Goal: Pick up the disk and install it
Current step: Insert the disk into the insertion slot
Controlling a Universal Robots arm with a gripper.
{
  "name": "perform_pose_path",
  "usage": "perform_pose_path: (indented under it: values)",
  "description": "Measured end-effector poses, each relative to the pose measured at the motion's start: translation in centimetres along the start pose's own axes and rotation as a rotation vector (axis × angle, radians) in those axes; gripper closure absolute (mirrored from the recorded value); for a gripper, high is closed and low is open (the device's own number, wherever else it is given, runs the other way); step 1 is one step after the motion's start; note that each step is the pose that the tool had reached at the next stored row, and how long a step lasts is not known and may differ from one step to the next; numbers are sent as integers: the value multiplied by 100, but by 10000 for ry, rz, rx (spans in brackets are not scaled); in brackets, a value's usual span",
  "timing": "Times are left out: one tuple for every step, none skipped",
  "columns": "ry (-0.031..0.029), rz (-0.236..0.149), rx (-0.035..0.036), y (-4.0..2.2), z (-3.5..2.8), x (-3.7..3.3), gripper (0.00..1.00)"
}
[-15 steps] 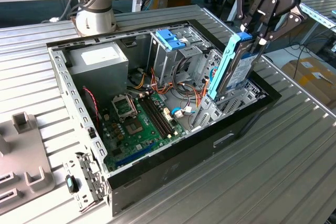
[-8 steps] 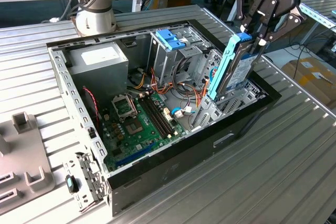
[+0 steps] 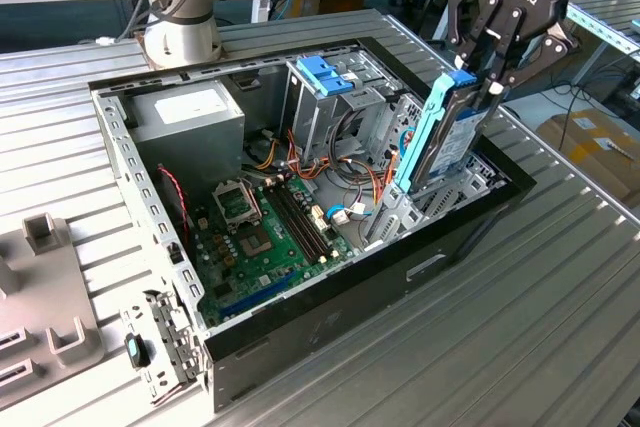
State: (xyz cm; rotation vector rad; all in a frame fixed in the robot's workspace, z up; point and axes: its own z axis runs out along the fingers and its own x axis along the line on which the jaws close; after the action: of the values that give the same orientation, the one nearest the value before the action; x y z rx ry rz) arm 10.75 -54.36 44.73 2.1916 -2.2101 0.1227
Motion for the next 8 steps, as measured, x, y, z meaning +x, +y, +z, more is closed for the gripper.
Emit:
perform_pose_path:
  values:
    - [0,0,0,0,7,0,65]
    - [0,0,0,1,21,-1,65]
    - [1,0,0,1,31,-2,65]
    - [0,0,0,2,47,-3,65]
    - [0,0,0,2,66,-5,65]
    - [1,0,0,3,87,-6,65]
    - [0,0,0,4,115,-8,65]
    - [-1,0,0,5,137,-10,65]
